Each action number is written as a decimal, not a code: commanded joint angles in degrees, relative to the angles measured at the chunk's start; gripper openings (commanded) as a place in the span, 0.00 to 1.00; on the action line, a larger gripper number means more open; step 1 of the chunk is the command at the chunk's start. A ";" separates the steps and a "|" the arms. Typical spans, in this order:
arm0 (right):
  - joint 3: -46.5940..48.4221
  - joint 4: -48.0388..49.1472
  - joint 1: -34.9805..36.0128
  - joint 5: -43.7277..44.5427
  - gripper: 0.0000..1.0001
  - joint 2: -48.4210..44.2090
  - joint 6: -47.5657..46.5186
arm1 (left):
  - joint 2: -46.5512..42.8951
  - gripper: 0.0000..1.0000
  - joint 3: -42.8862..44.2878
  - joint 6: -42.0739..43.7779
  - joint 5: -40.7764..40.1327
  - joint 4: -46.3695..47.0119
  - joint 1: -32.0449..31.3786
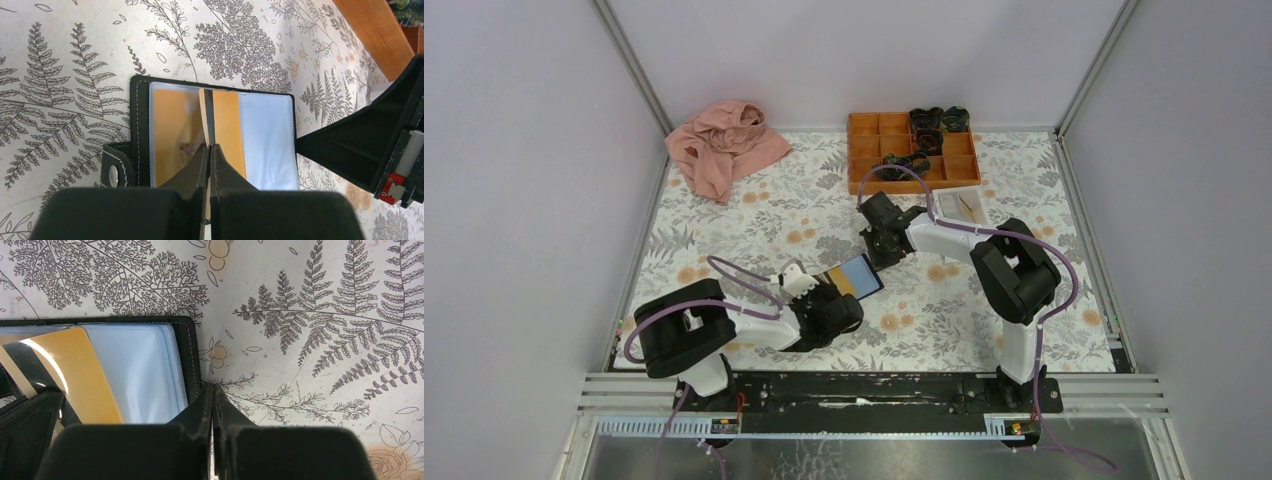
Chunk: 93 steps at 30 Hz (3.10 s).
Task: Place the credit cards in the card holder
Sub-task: Insert the credit card into the card holder.
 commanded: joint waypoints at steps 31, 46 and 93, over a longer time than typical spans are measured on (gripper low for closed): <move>-4.51 -0.08 1.07 0.96 0.00 4.75 0.27 | 8.00 0.00 6.34 3.86 8.04 -7.34 -1.81; -5.43 0.26 1.03 1.08 0.00 3.43 0.83 | 6.76 0.54 7.90 9.14 9.98 -8.19 -1.73; -9.87 3.04 1.03 0.92 0.00 0.22 3.15 | -4.34 0.04 12.58 13.53 4.99 -29.45 2.68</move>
